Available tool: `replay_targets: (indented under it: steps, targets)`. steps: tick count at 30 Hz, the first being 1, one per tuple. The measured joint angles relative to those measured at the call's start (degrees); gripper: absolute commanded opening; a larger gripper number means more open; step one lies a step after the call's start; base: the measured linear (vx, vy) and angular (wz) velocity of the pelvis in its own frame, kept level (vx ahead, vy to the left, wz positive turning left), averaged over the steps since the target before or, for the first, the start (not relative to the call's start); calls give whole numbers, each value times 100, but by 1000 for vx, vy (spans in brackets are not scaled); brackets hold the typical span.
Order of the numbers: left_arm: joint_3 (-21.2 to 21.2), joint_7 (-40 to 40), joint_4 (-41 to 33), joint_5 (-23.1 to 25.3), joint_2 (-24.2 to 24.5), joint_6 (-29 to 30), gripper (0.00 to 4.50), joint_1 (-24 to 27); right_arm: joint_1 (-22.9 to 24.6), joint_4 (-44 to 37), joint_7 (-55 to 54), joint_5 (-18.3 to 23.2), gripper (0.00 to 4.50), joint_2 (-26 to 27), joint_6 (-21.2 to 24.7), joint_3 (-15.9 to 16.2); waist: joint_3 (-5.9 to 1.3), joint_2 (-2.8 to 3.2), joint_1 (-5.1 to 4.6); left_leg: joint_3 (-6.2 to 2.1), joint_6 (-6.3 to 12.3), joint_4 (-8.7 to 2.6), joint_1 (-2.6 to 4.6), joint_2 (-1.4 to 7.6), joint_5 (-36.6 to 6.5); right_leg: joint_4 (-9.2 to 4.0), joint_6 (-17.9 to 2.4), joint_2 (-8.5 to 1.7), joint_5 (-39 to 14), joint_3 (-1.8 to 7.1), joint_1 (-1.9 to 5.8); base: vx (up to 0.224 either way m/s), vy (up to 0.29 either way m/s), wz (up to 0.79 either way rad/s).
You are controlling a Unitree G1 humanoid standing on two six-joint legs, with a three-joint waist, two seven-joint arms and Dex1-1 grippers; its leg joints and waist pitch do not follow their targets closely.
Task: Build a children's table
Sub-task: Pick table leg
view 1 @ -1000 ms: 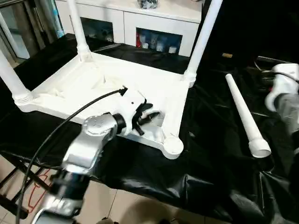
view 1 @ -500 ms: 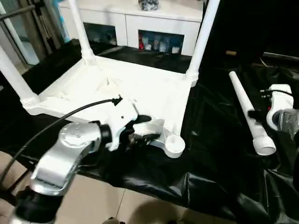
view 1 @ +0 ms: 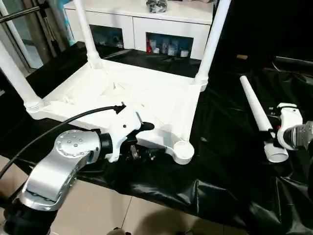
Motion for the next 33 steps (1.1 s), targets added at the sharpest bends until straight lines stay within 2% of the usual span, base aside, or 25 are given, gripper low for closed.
replay_targets:
  steps: [6,10,14,20,22,24,25,27,29,31,33]
  targets:
    - [-74,-128,-105,-168,119,103,450,0,33,-1,-26,11,200,-31,70,-52,-3,-7,3,-2,0,1,0,0,0,0,0,0,0,-1,1,0,0,0]
    - [-74,-106,-105,-171,120,104,450,-7,58,-2,-140,68,191,-31,61,-204,-6,-13,2,-4,0,2,0,0,0,0,0,0,0,-1,2,0,0,0]
    - [-56,79,-3,-172,-30,56,450,-129,89,0,-420,295,190,-31,-36,-507,-3,-16,-4,-3,0,7,0,-1,0,0,1,0,0,-1,1,0,0,0]
    - [215,675,607,-176,-677,-367,450,-435,146,-120,-379,1206,190,-3,-1000,-1545,-3,-12,-28,-5,1,12,-2,-3,0,0,2,-2,1,-4,-4,0,0,0]
    - [393,1006,1113,-167,-1078,-594,450,-705,296,-486,-61,1595,190,169,-1732,-1967,-2,-13,-29,-4,1,12,-9,-3,0,-1,3,-2,1,-5,-10,0,0,0]
    - [412,1199,1482,-166,-1322,-835,450,-947,449,-920,345,1964,189,379,-2058,-2262,-3,-15,-29,-6,2,12,-9,-2,0,-3,3,-1,1,-7,-7,0,0,0]
    - [415,1262,1630,-175,-1462,-995,450,-1042,554,-1179,619,2214,189,511,-2099,-2444,-5,-17,-28,-7,7,12,-10,-1,-3,-3,3,-1,1,-7,-5,0,0,0]
    - [429,1325,1848,-212,-1654,-1123,450,-1152,792,-1568,964,2508,189,677,-2051,-2603,-6,-19,-8,-8,15,11,-16,-1,-9,-5,3,-1,1,-8,-5,0,0,0]
    - [560,1466,2141,-317,-1891,-1149,450,-1284,1224,-2236,1405,2853,189,976,-1876,-2653,-5,-19,13,-10,21,9,-26,-1,-13,-4,3,0,1,-9,-10,0,0,0]
    - [806,1648,2439,-506,-2178,-1101,450,-1497,1771,-3097,1911,3241,189,1394,-1577,-2603,-6,-17,64,-14,34,9,-47,1,-7,-3,-12,2,10,-11,-24,0,0,0]
    - [978,1721,2609,-706,-2363,-1002,450,-1713,2251,-3871,2331,3579,189,1692,-1260,-2358,-7,-16,111,-12,50,9,-67,2,3,-2,-26,2,19,-9,-47,0,0,0]
